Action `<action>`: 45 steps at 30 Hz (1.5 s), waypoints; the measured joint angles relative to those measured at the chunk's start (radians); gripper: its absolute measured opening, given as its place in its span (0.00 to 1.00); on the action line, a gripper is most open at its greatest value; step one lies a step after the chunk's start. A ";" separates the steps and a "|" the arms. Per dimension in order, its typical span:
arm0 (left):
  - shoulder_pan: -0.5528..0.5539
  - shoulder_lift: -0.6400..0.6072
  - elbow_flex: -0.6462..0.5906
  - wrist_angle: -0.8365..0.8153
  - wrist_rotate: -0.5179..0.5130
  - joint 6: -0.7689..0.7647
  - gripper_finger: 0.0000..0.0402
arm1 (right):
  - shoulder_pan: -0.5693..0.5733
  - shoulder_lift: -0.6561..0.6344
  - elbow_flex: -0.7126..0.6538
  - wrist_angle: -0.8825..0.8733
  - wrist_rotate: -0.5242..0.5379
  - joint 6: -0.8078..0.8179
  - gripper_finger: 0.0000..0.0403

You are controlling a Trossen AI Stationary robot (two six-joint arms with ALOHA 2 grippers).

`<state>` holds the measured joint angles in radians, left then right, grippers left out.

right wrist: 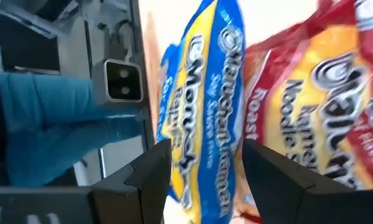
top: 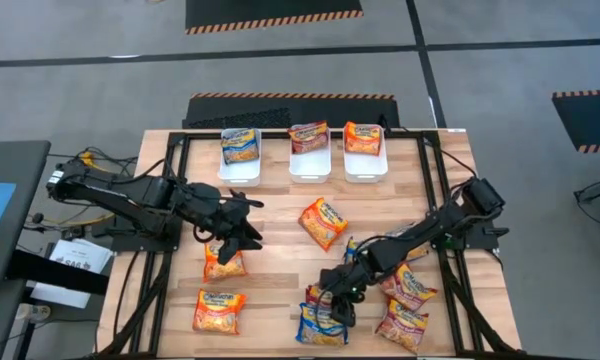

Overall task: Sort Maruchan noodles
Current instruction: Put the blue noodle pack into the left white bin

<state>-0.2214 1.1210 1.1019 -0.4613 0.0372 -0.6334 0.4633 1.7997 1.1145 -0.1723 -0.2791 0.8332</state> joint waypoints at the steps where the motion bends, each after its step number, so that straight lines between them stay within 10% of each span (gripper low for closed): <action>1: 0.000 0.000 0.000 0.000 0.000 0.000 0.32 | 0.000 0.005 0.000 -0.004 0.006 0.002 0.55; 16: 0.000 0.000 0.000 -0.004 0.000 0.000 0.32 | 0.012 0.022 -0.001 -0.016 0.029 0.049 0.53; 33: 0.000 0.000 0.000 -0.004 -0.002 0.000 0.32 | 0.014 0.022 -0.001 -0.051 0.018 0.056 0.03; 45: 0.000 0.000 0.000 -0.004 -0.017 -0.009 0.32 | 0.003 -0.083 -0.001 -0.055 0.037 0.021 0.01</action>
<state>-0.2211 1.1210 1.1019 -0.4652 0.0204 -0.6422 0.4667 1.7169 1.1133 -0.2272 -0.2426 0.8537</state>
